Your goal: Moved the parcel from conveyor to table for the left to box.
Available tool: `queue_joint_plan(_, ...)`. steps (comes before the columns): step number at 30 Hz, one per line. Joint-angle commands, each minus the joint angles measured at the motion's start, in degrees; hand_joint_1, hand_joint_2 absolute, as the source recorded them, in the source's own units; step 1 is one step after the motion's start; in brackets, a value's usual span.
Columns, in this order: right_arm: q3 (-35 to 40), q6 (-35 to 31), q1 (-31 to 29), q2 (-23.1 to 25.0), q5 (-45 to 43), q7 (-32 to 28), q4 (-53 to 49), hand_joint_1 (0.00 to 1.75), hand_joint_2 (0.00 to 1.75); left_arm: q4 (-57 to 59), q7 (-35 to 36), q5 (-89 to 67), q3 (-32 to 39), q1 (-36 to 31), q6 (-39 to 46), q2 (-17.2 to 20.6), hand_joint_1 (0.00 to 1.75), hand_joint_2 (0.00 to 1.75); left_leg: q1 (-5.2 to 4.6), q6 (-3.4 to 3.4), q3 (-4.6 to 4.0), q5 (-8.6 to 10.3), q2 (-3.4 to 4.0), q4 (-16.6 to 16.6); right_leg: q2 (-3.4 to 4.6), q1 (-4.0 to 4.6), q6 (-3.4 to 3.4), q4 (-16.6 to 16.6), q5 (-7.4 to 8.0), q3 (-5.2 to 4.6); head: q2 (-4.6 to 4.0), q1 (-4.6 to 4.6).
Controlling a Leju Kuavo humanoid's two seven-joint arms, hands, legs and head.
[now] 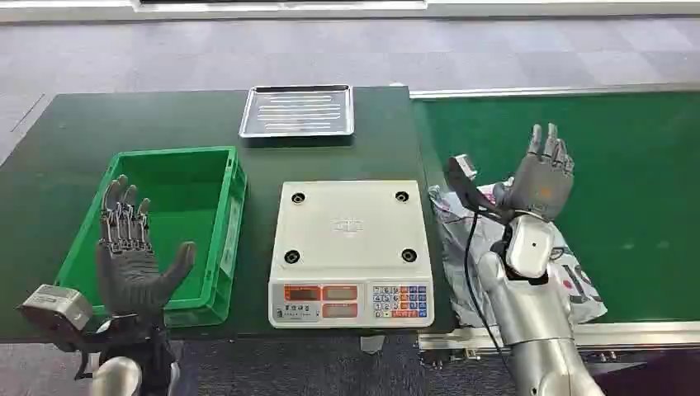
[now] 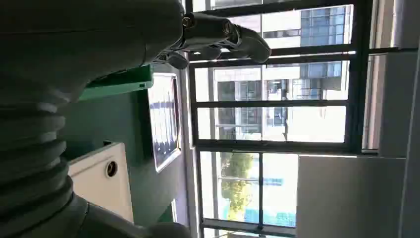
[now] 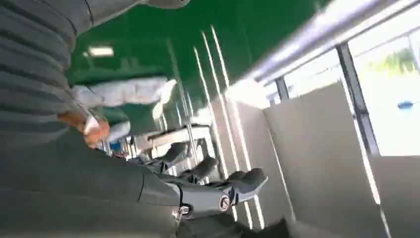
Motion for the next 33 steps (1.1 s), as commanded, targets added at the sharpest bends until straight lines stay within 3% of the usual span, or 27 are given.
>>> queue_joint_plan(1, 13.48, -12.96, -14.78, -5.49, -0.01, -18.09, 29.06, 0.00, 1.75, 8.72, -1.77, 1.34, -3.75, -3.97, 0.63, 2.70, 0.00, 1.75, 0.05, 0.03, 0.31, 0.04, 0.14, -0.19, -0.05, 0.09, -0.05, -0.28, 0.08, 0.36, 0.00, 0.00)
queue_joint_plan(4, 12.29, -7.03, -16.49, -4.11, -3.52, -26.45, 35.69, 0.00, 1.75, 9.15, -2.91, 1.71, -3.71, -3.38, 1.07, 3.57, 0.00, 1.75, 0.00, 0.01, 0.31, 0.01, 0.14, -0.13, 0.06, 0.05, -0.05, -0.13, 0.02, 0.30, 0.00, -0.02)
queue_joint_plan(6, 15.12, -6.89, -17.57, -4.58, -0.01, -20.79, 37.46, 0.00, 1.75, 8.23, -3.18, 2.03, -3.41, -2.34, 1.22, 3.84, 0.00, 1.75, -0.01, 0.01, 0.20, 0.01, 0.04, -0.08, -0.03, 0.05, -0.04, -0.07, -0.01, 0.24, 0.02, 0.00)
queue_joint_plan(8, 14.16, -6.58, -17.77, -3.83, -0.81, -20.84, 37.73, 0.00, 1.75, 7.88, -3.16, 2.15, -3.17, -1.97, 1.31, 3.92, 0.00, 1.75, -0.01, 0.02, 0.21, -0.01, 0.06, -0.10, -0.06, 0.06, -0.04, -0.10, -0.01, 0.24, 0.02, 0.00)
queue_joint_plan(9, 18.08, -4.78, -18.36, -4.69, -0.01, -13.80, 37.52, 0.00, 1.75, 6.88, -2.97, 2.35, -2.98, -1.37, 1.62, 3.78, 0.00, 1.75, 0.02, 0.03, 0.22, -0.01, 0.08, -0.11, -0.08, 0.10, -0.05, -0.15, 0.00, 0.28, 0.00, 0.00)
queue_joint_plan(11, 18.06, -2.95, -19.02, -4.21, -0.01, -11.97, 37.69, 0.00, 1.75, 6.18, -2.88, 2.42, -2.84, -0.95, 1.75, 3.75, 0.00, 1.75, 0.02, 0.04, 0.24, -0.06, 0.21, -0.10, 0.01, 0.12, -0.06, -0.14, -0.01, 0.27, 0.00, 0.00)
queue_joint_plan(12, 17.98, -1.10, -19.16, -4.19, -0.23, -3.97, 37.03, 0.00, 1.75, 4.75, -2.27, 2.67, -2.35, -0.03, 2.39, 3.31, 0.00, 1.75, 0.01, 0.03, 0.14, -0.06, 0.16, -0.04, 0.04, 0.05, -0.04, -0.04, -0.03, 0.16, 0.02, 0.00)
queue_joint_plan(13, 17.53, -0.35, -19.01, -4.19, -0.01, -3.85, 36.23, 0.00, 1.75, 3.85, -2.08, 2.84, -2.29, 0.64, 2.49, 3.36, 0.00, 1.75, 0.04, 0.03, 0.21, -0.07, 0.23, -0.07, 0.05, 0.09, -0.06, -0.11, -0.02, 0.23, 0.00, 0.00)
queue_joint_plan(15, 20.20, 6.94, -19.23, -5.50, -0.01, 6.70, 35.57, 0.00, 1.75, 3.11, -1.45, 2.84, -1.85, 1.22, 2.83, 3.03, 0.00, 1.75, 0.04, 0.02, 0.16, -0.05, 0.18, -0.06, 0.00, 0.08, -0.06, -0.07, -0.03, 0.19, 0.00, 0.00)
queue_joint_plan(17, 18.58, 10.05, -18.74, -6.06, -0.01, 11.55, 33.94, 0.00, 1.75, 2.41, -1.35, 2.79, -1.48, 1.76, 2.96, 2.90, 0.00, 1.75, 0.06, 0.04, 0.20, -0.07, 0.13, -0.07, -0.07, 0.11, -0.07, -0.13, -0.06, 0.27, 0.02, 0.00)
queue_joint_plan(18, 15.37, 8.95, -17.32, -6.14, -0.36, 17.91, 30.81, 0.00, 1.75, 1.91, -1.10, 2.70, -1.16, 2.03, 3.20, 2.43, 0.00, 1.75, 0.02, 0.04, 0.11, -0.05, 0.07, -0.03, -0.07, 0.06, -0.05, -0.04, -0.08, 0.17, 0.00, 0.00)
queue_joint_plan(21, 7.87, 19.80, -12.62, -6.24, -0.21, 21.66, 22.47, 0.00, 1.75, 1.74, -0.08, 1.61, -0.70, 2.01, 3.12, 1.32, 0.00, 1.75, 0.06, 0.04, 0.11, -0.04, -0.09, -0.06, -0.24, 0.09, -0.04, -0.12, -0.10, 0.25, 0.00, 0.00)
queue_joint_plan(23, 5.12, 20.44, -11.08, -5.58, -0.01, 20.40, 20.87, 0.00, 1.75, 2.53, -0.03, 1.31, -0.77, 1.50, 3.10, 0.93, 0.00, 1.75, 0.05, 0.03, 0.12, -0.02, -0.12, -0.08, -0.26, 0.08, -0.04, -0.11, -0.11, 0.24, 0.00, 0.00)
queue_joint_plan(25, -4.61, 22.25, -8.07, -1.86, -2.40, 13.84, 18.88, 0.00, 1.75, 3.47, -0.14, 0.43, -0.28, 0.80, 2.92, 0.54, 0.00, 1.75, 0.04, 0.02, 0.13, -0.02, -0.08, -0.06, -0.17, 0.06, -0.04, -0.07, -0.09, 0.21, 0.02, 0.00)
queue_joint_plan(26, -5.03, 22.03, -7.70, -1.61, -1.92, 13.68, 18.92, 0.00, 1.75, 3.50, -0.14, 0.36, -0.20, 0.71, 2.88, 0.50, 0.00, 1.75, 0.05, 0.02, 0.17, -0.02, -0.05, -0.11, -0.19, 0.08, -0.06, -0.12, -0.08, 0.26, 0.00, 0.00)
queue_joint_plan(27, -7.79, 23.97, -6.53, -0.20, -5.09, 8.55, 18.56, 0.00, 1.75, 3.61, -0.08, -0.02, -0.11, 0.56, 2.53, 0.45, 0.00, 1.75, 0.06, 0.01, 0.12, -0.02, -0.03, -0.08, -0.14, 0.08, -0.05, -0.10, -0.07, 0.20, 0.00, -0.02)
queue_joint_plan(29, -9.70, 23.87, -3.35, 1.11, -6.30, 5.48, 16.81, 0.00, 1.75, 3.49, -0.04, -0.36, 0.21, 0.42, 2.10, 0.30, 0.00, 1.75, 0.08, 0.01, 0.18, -0.03, -0.06, -0.12, -0.21, 0.11, -0.07, -0.15, -0.08, 0.29, 0.00, 0.00)
queue_joint_plan(30, -12.30, 24.00, -1.01, 2.74, -11.72, -0.46, 14.35, 0.00, 1.75, 3.31, 0.03, -0.54, 0.43, 0.48, 1.82, 0.24, 0.00, 1.75, 0.10, 0.00, 0.19, -0.04, -0.04, -0.11, -0.17, 0.14, -0.08, -0.15, -0.09, 0.30, 0.00, 0.00)
queue_joint_plan(32, -12.60, 25.01, 1.70, 3.69, -14.52, -4.28, 12.52, 0.00, 1.75, 3.30, 0.10, -0.69, 0.68, 0.33, 1.39, 0.36, 0.00, 1.75, 0.11, 0.00, 0.22, -0.04, -0.05, -0.15, -0.20, 0.19, -0.08, -0.19, -0.09, 0.34, 0.00, 0.00)
queue_joint_plan(33, -13.85, 26.32, 3.39, 4.67, -20.36, -9.98, 11.25, 0.00, 1.75, 3.43, 0.05, -0.75, 0.79, 0.08, 1.03, 0.50, 0.00, 1.75, 0.09, 0.01, 0.14, -0.03, -0.07, -0.10, -0.18, 0.18, -0.06, -0.12, -0.09, 0.25, 0.00, 0.00)
